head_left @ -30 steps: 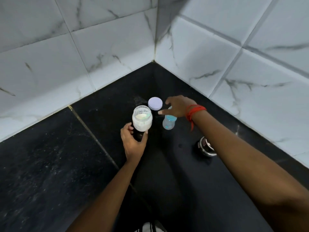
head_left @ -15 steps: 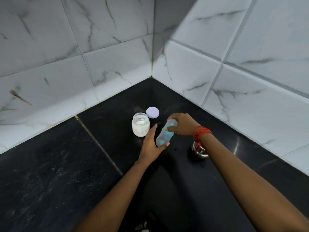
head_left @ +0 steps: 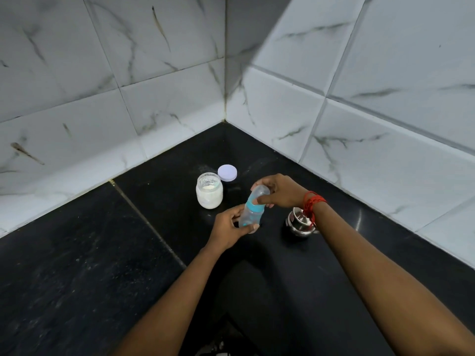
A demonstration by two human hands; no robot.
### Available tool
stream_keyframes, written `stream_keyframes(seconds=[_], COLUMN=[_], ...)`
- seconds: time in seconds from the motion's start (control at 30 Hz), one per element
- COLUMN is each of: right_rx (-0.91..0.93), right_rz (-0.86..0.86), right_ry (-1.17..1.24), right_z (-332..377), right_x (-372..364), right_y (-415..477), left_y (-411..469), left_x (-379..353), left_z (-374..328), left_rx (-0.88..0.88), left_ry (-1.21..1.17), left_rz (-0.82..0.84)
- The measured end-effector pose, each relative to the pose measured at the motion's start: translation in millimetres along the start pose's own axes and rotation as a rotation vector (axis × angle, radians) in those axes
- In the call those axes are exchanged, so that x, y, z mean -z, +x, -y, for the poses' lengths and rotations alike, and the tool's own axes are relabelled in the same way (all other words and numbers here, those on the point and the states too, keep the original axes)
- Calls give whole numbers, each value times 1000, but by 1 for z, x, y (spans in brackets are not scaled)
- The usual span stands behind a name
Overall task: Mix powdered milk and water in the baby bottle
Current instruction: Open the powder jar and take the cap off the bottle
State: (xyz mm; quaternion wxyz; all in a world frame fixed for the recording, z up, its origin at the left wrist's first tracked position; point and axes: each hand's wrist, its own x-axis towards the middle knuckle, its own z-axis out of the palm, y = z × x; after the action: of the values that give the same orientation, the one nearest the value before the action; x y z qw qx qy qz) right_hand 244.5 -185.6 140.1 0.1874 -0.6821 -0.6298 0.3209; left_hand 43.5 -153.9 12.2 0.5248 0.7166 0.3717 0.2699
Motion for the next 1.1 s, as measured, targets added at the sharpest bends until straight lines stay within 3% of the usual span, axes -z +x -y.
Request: stream_keyframes(seconds=[0.1, 0.2, 0.3, 0.57, 0.93, 1.03, 1.1], right_rx=[9, -39, -78, -384, -437, -333, -280], right_rz=[-53, -209, -367, -228, -170, -428, -486], right_ry=[-12, 80, -19, -252, -215, -10, 243], right_z=[-1, -4, -17, -56, -77, -66, -55], right_x=[0, 9, 15, -32, -50, -42, -37], right_y=[4, 15, 36, 97, 109, 95, 78], left_y=[3, 5, 7, 24, 30, 28, 28], left_x=[0, 2, 5, 7, 7, 9, 9], left_z=[0, 5, 11, 18, 22, 18, 13], left_rx=[40, 72, 86, 53, 89, 91, 89], left_ry=[17, 15, 25, 19, 45, 50, 36], left_rz=[14, -15, -46, -92, -122, -158, -185])
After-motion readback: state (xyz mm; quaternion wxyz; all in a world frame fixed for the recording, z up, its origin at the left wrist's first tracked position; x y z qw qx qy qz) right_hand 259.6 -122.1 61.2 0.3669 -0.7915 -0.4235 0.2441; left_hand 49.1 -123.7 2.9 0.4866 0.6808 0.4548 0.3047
